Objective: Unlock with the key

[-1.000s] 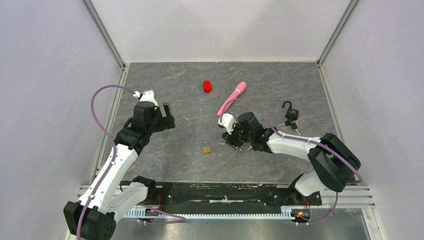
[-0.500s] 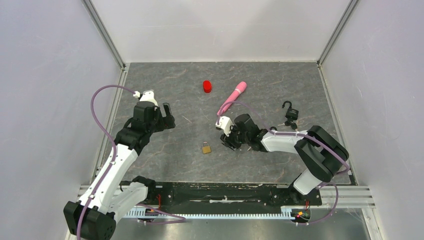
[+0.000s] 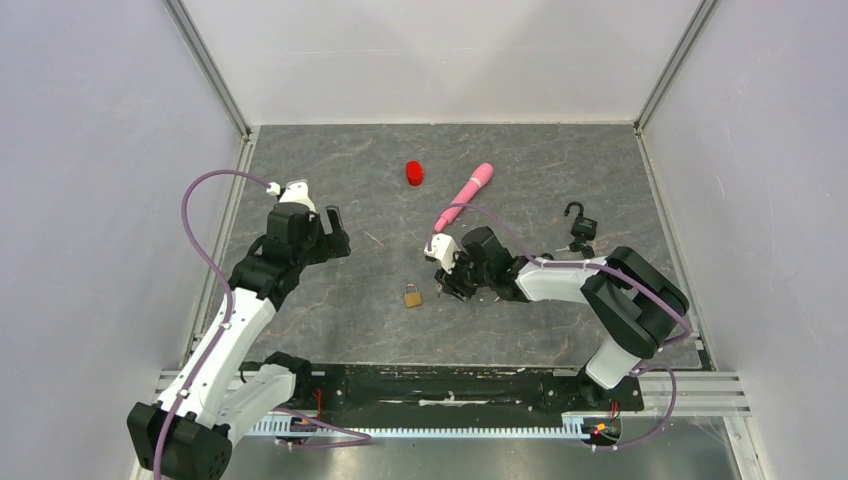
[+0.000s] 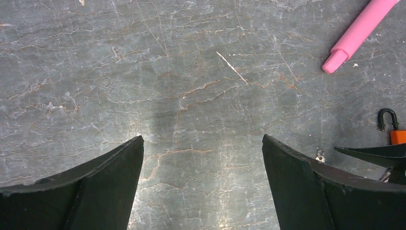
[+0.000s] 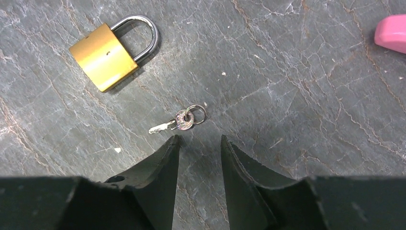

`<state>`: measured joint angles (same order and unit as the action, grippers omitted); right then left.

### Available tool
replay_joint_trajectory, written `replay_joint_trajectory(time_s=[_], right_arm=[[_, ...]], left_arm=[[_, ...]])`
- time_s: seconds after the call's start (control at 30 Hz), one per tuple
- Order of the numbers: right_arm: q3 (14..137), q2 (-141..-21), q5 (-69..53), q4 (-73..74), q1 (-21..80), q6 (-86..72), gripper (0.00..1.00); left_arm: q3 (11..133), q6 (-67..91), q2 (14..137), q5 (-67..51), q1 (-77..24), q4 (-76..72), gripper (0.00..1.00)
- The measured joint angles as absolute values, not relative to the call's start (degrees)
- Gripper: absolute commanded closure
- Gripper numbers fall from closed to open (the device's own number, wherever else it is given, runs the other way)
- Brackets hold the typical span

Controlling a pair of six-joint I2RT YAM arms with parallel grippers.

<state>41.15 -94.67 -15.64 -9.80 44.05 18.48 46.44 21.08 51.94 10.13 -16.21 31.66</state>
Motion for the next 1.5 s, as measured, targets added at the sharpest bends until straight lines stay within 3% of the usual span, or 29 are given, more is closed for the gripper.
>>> replay_joint_trajectory(time_s=[0.3, 0.83, 1.2, 1.5], right_arm=[[42.5, -94.7, -17.1, -7.0, 44.1, 19.8, 0.53], [56.3, -103.5, -20.5, -3.5, 44.1, 22.9, 0.72], [56.5, -104.9, -17.8, -0.5, 44.1, 22.8, 0.73], [51.7, -99.4, -13.3, 3.0, 44.6, 22.2, 0.73]], left_arm=[[46.4, 21.1, 51.9, 9.9, -16.2, 31.7, 0.03], [46.4, 21.1, 51.9, 9.9, -16.2, 31.7, 0.03], [46.4, 21.1, 52.0, 9.8, -16.2, 31.7, 0.03], [46.4, 21.1, 52.0, 9.8, -16.2, 31.7, 0.03]])
